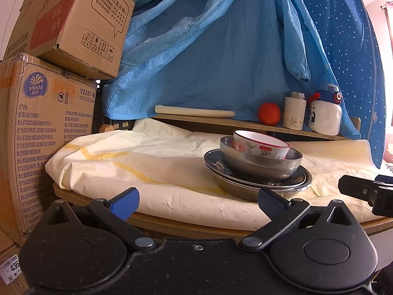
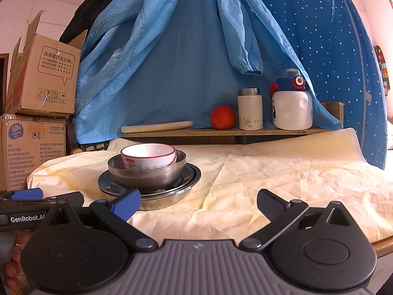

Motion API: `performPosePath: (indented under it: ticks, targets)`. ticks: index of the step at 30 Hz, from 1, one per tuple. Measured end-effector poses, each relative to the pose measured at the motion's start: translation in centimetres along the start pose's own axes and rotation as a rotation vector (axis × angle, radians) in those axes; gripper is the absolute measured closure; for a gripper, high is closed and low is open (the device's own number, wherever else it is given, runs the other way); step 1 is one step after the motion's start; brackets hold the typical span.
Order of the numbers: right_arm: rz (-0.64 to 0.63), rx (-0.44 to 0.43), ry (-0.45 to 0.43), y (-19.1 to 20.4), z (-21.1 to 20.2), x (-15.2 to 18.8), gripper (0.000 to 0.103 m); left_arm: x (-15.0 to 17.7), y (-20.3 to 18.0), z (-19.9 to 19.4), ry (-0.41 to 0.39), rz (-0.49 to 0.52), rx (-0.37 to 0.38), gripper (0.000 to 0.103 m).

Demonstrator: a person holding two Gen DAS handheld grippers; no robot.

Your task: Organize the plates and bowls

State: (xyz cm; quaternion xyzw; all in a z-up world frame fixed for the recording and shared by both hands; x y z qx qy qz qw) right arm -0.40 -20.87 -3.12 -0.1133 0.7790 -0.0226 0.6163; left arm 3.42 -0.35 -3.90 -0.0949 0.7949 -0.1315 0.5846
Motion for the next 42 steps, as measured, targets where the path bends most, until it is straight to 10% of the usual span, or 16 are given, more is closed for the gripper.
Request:
performPosePath:
  ticks: [42]
  targets:
    - [-0.006,-0.009,0.002,0.42,-0.04,0.13,0.000,0.03,0.09,-0.07,-0.001,-0.001,0.001,0.001]
Point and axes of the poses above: each gripper's, at about its wrist camera, not at the fingertips, and z roughly the way its jaws point, y to its left, x to its underside, the point moved 2 cm from there along z, roughly the way its jaws point, and after that the axes turned 15 degrees about -z, right-handed, at the moved point
